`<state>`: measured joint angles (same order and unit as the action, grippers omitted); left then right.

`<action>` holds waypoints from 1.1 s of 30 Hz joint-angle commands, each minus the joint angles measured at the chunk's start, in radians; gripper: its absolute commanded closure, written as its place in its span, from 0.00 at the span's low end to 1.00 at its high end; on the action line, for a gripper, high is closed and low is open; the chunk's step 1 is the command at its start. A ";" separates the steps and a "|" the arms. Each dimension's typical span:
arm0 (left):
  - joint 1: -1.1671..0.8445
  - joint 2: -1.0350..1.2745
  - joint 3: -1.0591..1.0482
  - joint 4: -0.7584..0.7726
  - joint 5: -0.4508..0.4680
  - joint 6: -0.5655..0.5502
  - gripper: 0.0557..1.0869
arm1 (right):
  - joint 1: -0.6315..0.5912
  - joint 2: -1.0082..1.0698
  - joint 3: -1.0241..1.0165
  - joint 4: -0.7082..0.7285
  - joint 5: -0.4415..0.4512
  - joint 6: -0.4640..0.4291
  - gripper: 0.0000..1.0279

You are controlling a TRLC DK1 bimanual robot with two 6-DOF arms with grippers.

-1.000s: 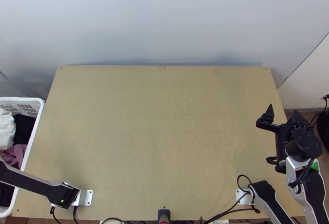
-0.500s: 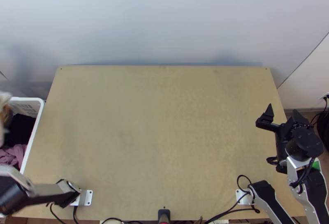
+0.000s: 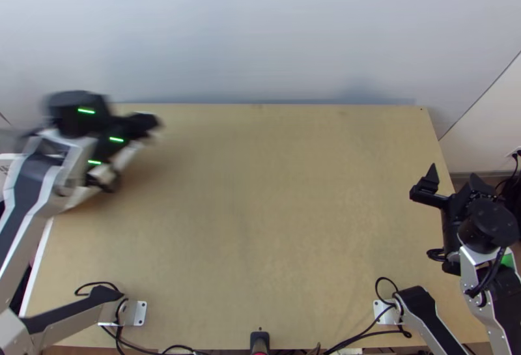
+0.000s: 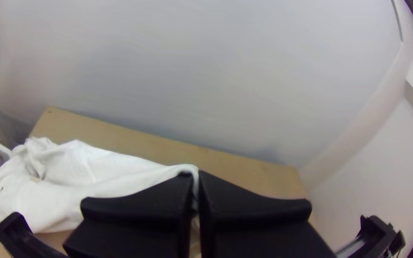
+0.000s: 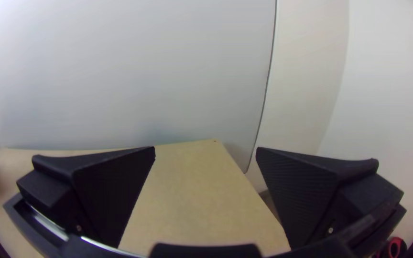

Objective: Fold the t-shirt

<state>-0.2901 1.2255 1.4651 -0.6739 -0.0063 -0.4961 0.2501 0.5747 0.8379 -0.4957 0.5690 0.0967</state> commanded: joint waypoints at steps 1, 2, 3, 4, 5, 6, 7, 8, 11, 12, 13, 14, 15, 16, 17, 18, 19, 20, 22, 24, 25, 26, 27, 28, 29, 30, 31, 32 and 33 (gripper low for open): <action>-0.480 0.169 0.054 0.051 -0.103 -0.022 0.96 | -0.032 0.020 0.041 -0.014 0.012 0.006 0.04; -0.531 0.210 0.086 0.050 -0.116 -0.016 0.96 | -0.037 0.019 0.046 -0.023 0.012 0.008 0.04; -0.580 0.253 0.120 0.050 -0.135 -0.007 0.96 | -0.040 0.016 0.050 -0.035 0.012 0.014 0.04; -0.616 0.299 0.155 0.050 -0.150 0.008 0.96 | -0.041 0.013 0.053 -0.049 0.012 0.020 0.04; -0.652 0.342 0.187 0.050 -0.152 0.014 0.96 | -0.043 0.007 0.053 -0.058 0.012 0.020 0.04; -0.687 0.388 0.221 0.051 -0.158 0.018 0.96 | -0.046 0.001 0.053 -0.067 0.012 0.021 0.04; -0.722 0.434 0.253 0.051 -0.159 0.028 0.96 | -0.048 -0.009 0.053 -0.078 0.012 0.023 0.04; -0.755 0.476 0.284 0.056 -0.169 0.033 0.96 | -0.049 -0.015 0.052 -0.087 0.012 0.023 0.04; -0.839 0.617 0.390 0.060 -0.170 0.030 0.96 | -0.063 -0.039 0.050 -0.107 0.012 0.023 0.04; -0.867 0.663 0.423 0.062 -0.170 0.027 0.96 | -0.069 -0.045 0.047 -0.110 0.012 0.024 0.04; -0.893 0.706 0.460 0.062 -0.170 0.021 0.96 | -0.077 -0.050 0.043 -0.113 0.012 0.028 0.04; -0.917 0.746 0.495 0.060 -0.172 0.016 0.96 | -0.083 -0.055 0.040 -0.115 0.012 0.032 0.04; -0.940 0.784 0.534 0.060 -0.172 0.010 0.96 | -0.087 -0.058 0.033 -0.116 0.012 0.037 0.04; -0.962 0.816 0.567 0.059 -0.173 0.002 0.96 | -0.091 -0.059 0.027 -0.116 0.012 0.041 0.04; -0.980 0.845 0.598 0.056 -0.173 0.001 0.96 | -0.097 -0.061 0.023 -0.116 0.012 0.049 0.04; -0.994 0.868 0.626 0.051 -0.173 -0.001 0.96 | -0.100 -0.061 0.020 -0.116 0.012 0.055 0.04; -1.006 0.884 0.649 0.045 -0.173 -0.002 0.96 | -0.101 -0.059 0.018 -0.116 0.012 0.061 0.04; -1.012 0.890 0.666 0.043 -0.173 -0.006 0.93 | -0.101 -0.058 0.018 -0.116 0.011 0.063 0.04; -1.014 0.890 0.698 0.013 -0.173 -0.025 0.67 | -0.098 -0.056 0.020 -0.118 0.011 0.070 0.04; -1.005 0.887 0.748 -0.058 -0.173 -0.038 0.46 | -0.086 -0.055 0.020 -0.121 0.008 0.075 0.04; -0.997 0.875 0.755 -0.084 -0.173 -0.050 0.40 | -0.078 -0.055 0.020 -0.126 0.006 0.075 0.04; -0.982 0.859 0.755 -0.107 -0.173 -0.064 0.39 | -0.069 -0.055 0.018 -0.135 0.003 0.078 0.04; -0.966 0.844 0.753 -0.136 -0.173 -0.071 0.39 | -0.058 -0.053 0.018 -0.145 -0.001 0.084 0.04; -0.946 0.829 0.752 -0.171 -0.173 -0.079 0.34 | -0.049 -0.053 0.015 -0.152 -0.008 0.087 0.04; -0.928 0.816 0.748 -0.208 -0.173 -0.087 0.30 | -0.040 -0.053 0.010 -0.158 -0.017 0.090 0.04; -0.905 0.804 0.739 -0.243 -0.173 -0.094 0.28 | -0.031 -0.053 0.009 -0.168 -0.029 0.101 0.04; -0.883 0.789 0.729 -0.274 -0.175 -0.094 0.23 | -0.018 -0.052 0.007 -0.179 -0.040 0.109 0.04; -0.865 0.776 0.719 -0.306 -0.175 -0.094 0.14 | -0.005 -0.052 0.001 -0.185 -0.044 0.113 0.04; -0.850 0.767 0.715 -0.337 -0.175 -0.094 0.10 | 0.006 -0.052 -0.003 -0.185 -0.047 0.115 0.04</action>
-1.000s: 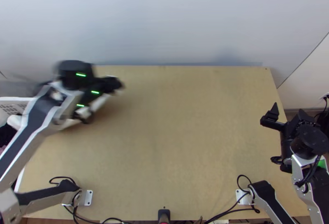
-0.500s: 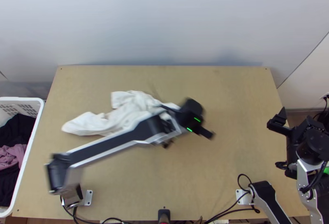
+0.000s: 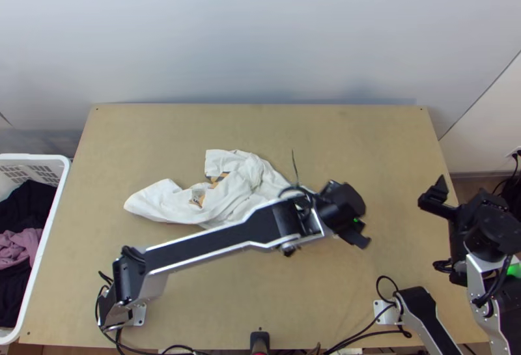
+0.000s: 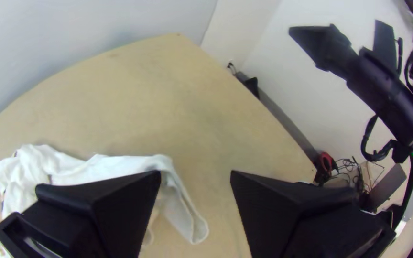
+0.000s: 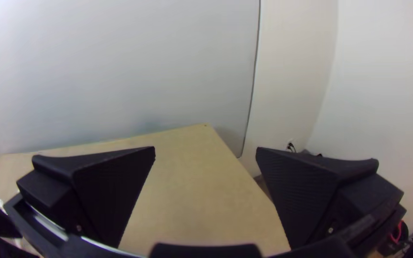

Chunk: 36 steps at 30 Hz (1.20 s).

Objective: Fold the t-shirt

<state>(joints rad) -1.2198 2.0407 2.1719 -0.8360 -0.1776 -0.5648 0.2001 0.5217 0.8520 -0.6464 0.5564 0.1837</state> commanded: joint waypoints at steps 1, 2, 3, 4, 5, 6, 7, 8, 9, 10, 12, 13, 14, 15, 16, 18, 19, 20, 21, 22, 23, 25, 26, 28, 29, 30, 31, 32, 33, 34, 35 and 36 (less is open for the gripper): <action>0.095 -0.059 0.002 -0.190 -0.003 -0.024 0.08 | 0.064 0.001 -0.022 -0.035 -0.039 0.030 0.04; 0.106 -0.074 -0.011 -0.193 -0.003 -0.024 0.06 | 0.068 0.003 -0.025 -0.035 -0.042 0.031 0.04; 0.115 -0.085 -0.017 -0.193 -0.005 -0.020 0.06 | 0.070 0.008 -0.027 -0.036 -0.047 0.034 0.04; 0.120 -0.091 -0.018 -0.193 -0.007 -0.020 0.06 | 0.071 0.011 -0.027 -0.036 -0.053 0.036 0.04; 0.126 -0.096 -0.017 -0.192 -0.008 -0.017 0.06 | 0.073 0.015 -0.028 -0.036 -0.059 0.036 0.04; 0.134 -0.100 -0.015 -0.190 -0.014 -0.014 0.06 | 0.076 0.021 -0.028 -0.039 -0.066 0.039 0.04; 0.144 -0.103 -0.014 -0.190 -0.022 -0.010 0.06 | 0.084 0.023 -0.030 -0.042 -0.072 0.042 0.04; 0.155 -0.105 -0.015 -0.193 -0.028 -0.006 0.06 | 0.096 0.024 -0.030 -0.045 -0.073 0.046 0.04; 0.174 -0.109 -0.024 -0.198 -0.028 -0.003 0.06 | 0.111 0.026 -0.031 -0.052 -0.081 0.056 0.04; 0.190 -0.116 -0.035 -0.207 -0.028 0.002 0.06 | 0.124 0.026 -0.033 -0.065 -0.092 0.068 0.04; 0.232 -0.122 -0.052 -0.249 -0.026 0.009 0.06 | 0.145 0.029 -0.041 -0.098 -0.130 0.096 0.07; 0.255 -0.123 -0.060 -0.281 -0.026 0.013 0.06 | 0.154 0.029 -0.048 -0.108 -0.144 0.108 0.07; 0.278 -0.123 -0.069 -0.314 -0.026 0.014 0.06 | 0.160 0.026 -0.057 -0.118 -0.156 0.112 0.07; 0.301 -0.126 -0.083 -0.345 -0.026 0.016 0.06 | 0.168 0.026 -0.064 -0.131 -0.170 0.122 0.07; 0.319 -0.131 -0.101 -0.376 -0.026 0.020 0.06 | 0.174 0.027 -0.071 -0.141 -0.174 0.126 0.07; 0.348 -0.151 -0.162 -0.407 -0.026 0.040 0.06 | 0.177 0.021 -0.087 -0.145 -0.191 0.131 0.07; 0.359 -0.171 -0.210 -0.408 -0.026 0.055 0.06 | 0.179 0.020 -0.096 -0.150 -0.204 0.134 0.07; 0.368 -0.191 -0.259 -0.407 -0.025 0.065 0.07 | 0.179 0.021 -0.103 -0.157 -0.216 0.137 0.07; 0.375 -0.211 -0.308 -0.405 -0.023 0.080 0.07 | 0.183 0.023 -0.108 -0.167 -0.233 0.146 0.07; 0.381 -0.229 -0.359 -0.399 -0.025 0.088 0.07 | 0.194 0.026 -0.114 -0.173 -0.245 0.155 0.07; 0.385 -0.247 -0.403 -0.394 -0.025 0.100 0.07 | 0.208 0.027 -0.122 -0.174 -0.245 0.165 0.07; 0.394 -0.286 -0.494 -0.385 -0.026 0.117 0.07 | 0.214 0.034 -0.128 -0.173 -0.247 0.172 0.07; 0.401 -0.309 -0.543 -0.374 -0.028 0.132 0.07 | 0.214 0.046 -0.126 -0.173 -0.250 0.174 0.07; 0.410 -0.355 -0.632 -0.356 -0.037 0.154 0.07 | 0.214 0.064 -0.125 -0.170 -0.253 0.175 0.07; 0.416 -0.378 -0.672 -0.350 -0.046 0.161 0.07 | 0.216 0.070 -0.125 -0.168 -0.254 0.175 0.07; 0.416 -0.398 -0.705 -0.348 -0.049 0.172 0.07 | 0.216 0.077 -0.125 -0.167 -0.256 0.175 0.07; 0.416 -0.419 -0.741 -0.345 -0.054 0.183 0.07 | 0.220 0.083 -0.125 -0.165 -0.259 0.175 0.07; 0.414 -0.442 -0.773 -0.347 -0.057 0.192 0.07 | 0.226 0.086 -0.125 -0.165 -0.259 0.175 0.07; 0.411 -0.467 -0.807 -0.344 -0.060 0.204 0.07 | 0.229 0.089 -0.123 -0.165 -0.262 0.175 0.07; 0.407 -0.488 -0.839 -0.342 -0.074 0.212 0.07 | 0.234 0.092 -0.122 -0.164 -0.263 0.175 0.07; 0.402 -0.510 -0.873 -0.342 -0.102 0.218 0.07 | 0.243 0.095 -0.120 -0.164 -0.263 0.175 0.07; 0.402 -0.531 -0.906 -0.336 -0.134 0.229 0.07 | 0.251 0.098 -0.117 -0.162 -0.263 0.175 0.07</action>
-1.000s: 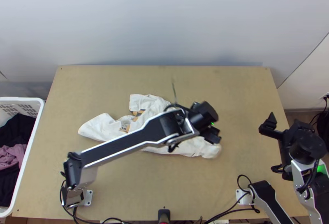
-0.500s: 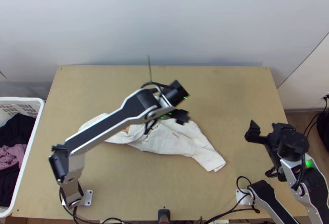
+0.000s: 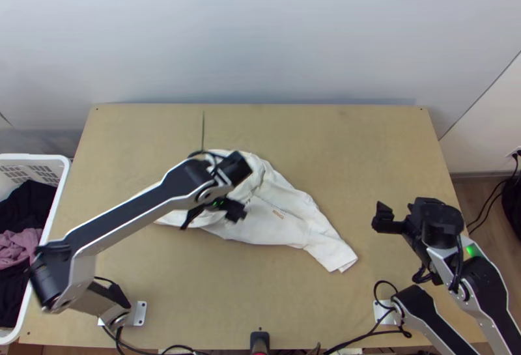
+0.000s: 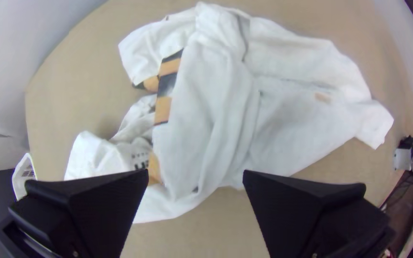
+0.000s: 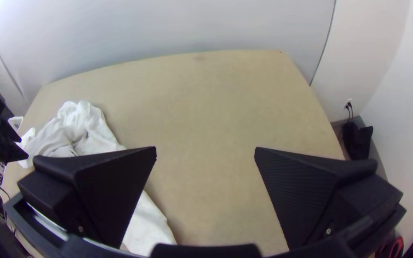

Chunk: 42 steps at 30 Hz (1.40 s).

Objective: Fold the t-shirt

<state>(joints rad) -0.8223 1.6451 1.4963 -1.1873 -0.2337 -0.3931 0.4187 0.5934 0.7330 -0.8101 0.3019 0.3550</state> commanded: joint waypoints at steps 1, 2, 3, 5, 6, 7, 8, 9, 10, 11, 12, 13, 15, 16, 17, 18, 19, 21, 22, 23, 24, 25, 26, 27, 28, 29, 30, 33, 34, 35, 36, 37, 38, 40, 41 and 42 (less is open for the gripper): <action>0.006 -0.165 -0.272 0.026 -0.118 0.074 0.07 | 0.037 0.031 0.003 0.002 -0.009 0.004 0.07; 0.015 -0.191 -0.312 0.041 -0.159 0.089 0.07 | 0.040 0.034 0.006 0.002 -0.009 0.004 0.07; 0.035 -0.215 -0.350 0.060 -0.194 0.111 0.07 | 0.040 0.037 0.008 0.002 -0.009 0.004 0.07; 0.109 -0.260 -0.415 0.089 -0.227 0.152 0.07 | 0.042 0.043 0.006 0.006 -0.009 0.004 0.07; 0.152 -0.281 -0.439 0.109 -0.234 0.171 0.07 | 0.042 0.045 0.003 0.006 -0.009 0.004 0.07; 0.193 -0.304 -0.464 0.129 -0.236 0.186 0.07 | 0.042 0.045 0.002 0.008 -0.009 0.004 0.07; 0.235 -0.326 -0.487 0.155 -0.240 0.212 0.10 | 0.042 0.046 0.000 0.009 -0.009 0.006 0.07; 0.282 -0.346 -0.508 0.184 -0.240 0.240 0.12 | 0.042 0.046 -0.001 0.009 -0.009 0.007 0.07; 0.325 -0.367 -0.528 0.212 -0.240 0.263 0.14 | 0.042 0.048 -0.001 0.009 -0.009 0.010 0.07; 0.376 -0.381 -0.545 0.238 -0.240 0.284 0.14 | 0.042 0.049 -0.003 0.009 -0.009 0.012 0.07; 0.425 -0.389 -0.558 0.255 -0.239 0.307 0.14 | 0.040 0.051 -0.004 0.009 -0.009 0.012 0.07; 0.469 -0.392 -0.567 0.270 -0.239 0.323 0.14 | 0.040 0.051 -0.004 0.011 -0.009 0.012 0.07; 0.563 -0.390 -0.579 0.301 -0.236 0.353 0.14 | 0.040 0.052 -0.007 0.015 -0.009 0.012 0.07; 0.598 -0.387 -0.585 0.318 -0.231 0.364 0.14 | 0.040 0.054 -0.009 0.017 -0.009 0.012 0.07; 0.629 -0.383 -0.588 0.333 -0.227 0.370 0.14 | 0.040 0.055 -0.012 0.019 -0.009 0.012 0.07; 0.658 -0.373 -0.590 0.341 -0.219 0.370 0.14 | 0.040 0.059 -0.012 0.020 -0.009 0.012 0.07; 0.684 -0.360 -0.590 0.347 -0.202 0.370 0.14 | 0.040 0.060 -0.012 0.023 -0.009 0.012 0.07; 0.716 -0.334 -0.591 0.351 -0.170 0.358 0.14 | 0.038 0.063 -0.012 0.028 -0.009 0.012 0.07; 0.724 -0.320 -0.596 0.353 -0.162 0.349 0.14 | 0.038 0.063 -0.012 0.028 -0.009 0.010 0.07; 0.727 -0.309 -0.604 0.357 -0.158 0.341 0.14 | 0.038 0.065 -0.011 0.026 -0.009 0.010 0.07; 0.730 -0.298 -0.613 0.365 -0.151 0.336 0.14 | 0.038 0.065 -0.007 0.026 -0.009 0.010 0.07; 0.732 -0.289 -0.625 0.380 -0.150 0.330 0.16 | 0.040 0.065 -0.006 0.025 -0.009 0.009 0.07; 0.732 -0.283 -0.637 0.400 -0.148 0.330 0.22 | 0.040 0.065 -0.001 0.020 -0.009 0.009 0.07; 0.733 -0.281 -0.650 0.422 -0.147 0.330 0.27 | 0.040 0.065 0.002 0.017 -0.009 0.007 0.07; 0.735 -0.278 -0.659 0.439 -0.141 0.330 0.31 | 0.040 0.065 0.003 0.014 -0.009 0.006 0.07; 0.735 -0.274 -0.666 0.454 -0.135 0.329 0.33 | 0.040 0.065 0.006 0.009 -0.009 0.006 0.07; 0.733 -0.268 -0.673 0.459 -0.130 0.326 0.34 | 0.040 0.065 0.009 0.006 -0.009 0.004 0.07; 0.718 -0.248 -0.680 0.460 -0.115 0.304 0.39 | 0.042 0.065 0.016 0.000 -0.010 0.004 0.07; 0.713 -0.245 -0.680 0.465 -0.108 0.304 0.49 | 0.042 0.065 0.017 0.000 -0.010 0.004 0.07; 0.709 -0.245 -0.680 0.474 -0.099 0.304 0.61 | 0.042 0.065 0.020 -0.003 -0.010 0.004 0.07; 0.707 -0.248 -0.677 0.482 -0.087 0.304 0.72 | 0.042 0.065 0.023 -0.006 -0.010 0.004 0.07; 0.704 -0.249 -0.673 0.485 -0.085 0.304 0.82 | 0.042 0.066 0.025 -0.008 -0.010 0.004 0.07; 0.696 -0.249 -0.666 0.485 -0.085 0.304 0.91 | 0.042 0.066 0.026 -0.012 -0.012 0.004 0.07; 0.681 -0.249 -0.660 0.482 -0.085 0.306 0.96 | 0.043 0.066 0.029 -0.015 -0.018 0.004 0.07; 0.669 -0.252 -0.657 0.477 -0.085 0.304 0.96 | 0.045 0.066 0.031 -0.018 -0.020 0.004 0.07; 0.660 -0.255 -0.654 0.474 -0.085 0.303 0.96 | 0.049 0.066 0.032 -0.021 -0.023 0.004 0.07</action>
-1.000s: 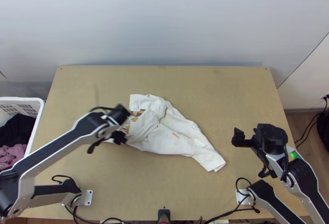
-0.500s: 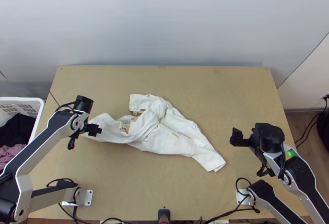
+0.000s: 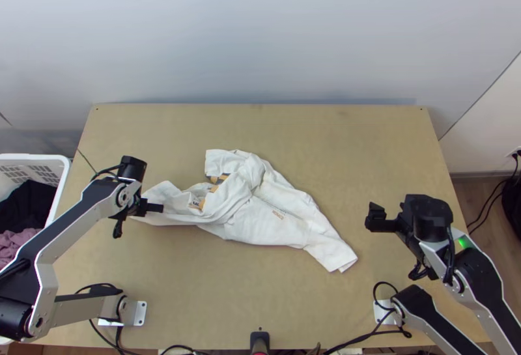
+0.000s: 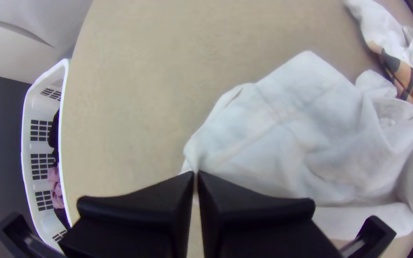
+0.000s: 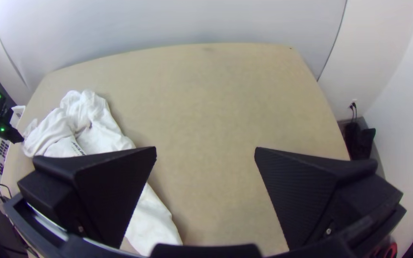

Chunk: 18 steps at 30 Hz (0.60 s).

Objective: Fold the t-shirt

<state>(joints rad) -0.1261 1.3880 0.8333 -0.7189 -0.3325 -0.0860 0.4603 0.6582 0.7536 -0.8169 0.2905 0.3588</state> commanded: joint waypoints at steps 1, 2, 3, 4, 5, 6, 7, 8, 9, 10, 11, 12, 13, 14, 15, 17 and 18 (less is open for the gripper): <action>-0.043 -0.003 0.016 -0.001 0.013 -0.008 0.96 | 0.011 0.003 0.015 -0.019 -0.016 0.000 0.07; -0.044 -0.007 0.029 -0.011 0.013 -0.011 0.96 | 0.015 0.004 0.018 -0.027 -0.017 0.000 0.07; -0.049 -0.012 0.046 -0.024 0.015 -0.017 0.96 | 0.018 0.006 0.021 -0.033 -0.024 0.000 0.07; -0.052 -0.015 0.069 -0.042 0.016 -0.026 0.96 | 0.024 0.006 0.026 -0.042 -0.030 0.002 0.07; -0.052 -0.018 0.101 -0.065 0.030 -0.035 0.96 | 0.032 0.008 0.027 -0.056 -0.045 0.002 0.07; -0.050 -0.020 0.136 -0.088 0.041 -0.047 0.96 | 0.043 0.011 0.027 -0.071 -0.057 0.002 0.07; -0.050 -0.020 0.173 -0.113 0.046 -0.063 0.96 | 0.057 0.012 0.026 -0.091 -0.068 0.002 0.07; -0.049 -0.020 0.214 -0.136 0.059 -0.074 0.96 | 0.067 0.012 0.021 -0.108 -0.082 0.005 0.07; -0.046 -0.020 0.256 -0.159 0.070 -0.087 0.96 | 0.077 0.012 0.015 -0.119 -0.091 0.008 0.07; -0.046 -0.020 0.294 -0.175 0.076 -0.100 0.96 | 0.080 0.012 0.007 -0.122 -0.100 0.011 0.07; -0.047 -0.020 0.334 -0.191 0.084 -0.113 0.96 | 0.083 0.015 0.003 -0.123 -0.109 0.014 0.07; -0.047 -0.018 0.371 -0.201 0.089 -0.127 0.96 | 0.092 0.021 0.000 -0.123 -0.117 0.016 0.07; -0.049 -0.017 0.409 -0.212 0.092 -0.144 0.96 | 0.109 0.026 -0.008 -0.126 -0.120 0.016 0.07; -0.050 -0.010 0.448 -0.225 0.095 -0.156 0.96 | 0.124 0.029 -0.019 -0.126 -0.123 0.016 0.07; -0.052 -0.004 0.484 -0.238 0.096 -0.175 0.96 | 0.135 0.034 -0.031 -0.126 -0.134 0.014 0.09; -0.055 0.014 0.549 -0.263 0.107 -0.201 0.96 | 0.152 0.049 -0.056 -0.125 -0.162 0.019 0.13; -0.055 0.025 0.581 -0.277 0.118 -0.210 0.96 | 0.163 0.052 -0.066 -0.123 -0.169 0.026 0.12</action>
<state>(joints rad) -0.1749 1.3792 1.2007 -0.9138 -0.2501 -0.2207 0.5613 0.6834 0.7395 -0.9276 0.1768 0.3702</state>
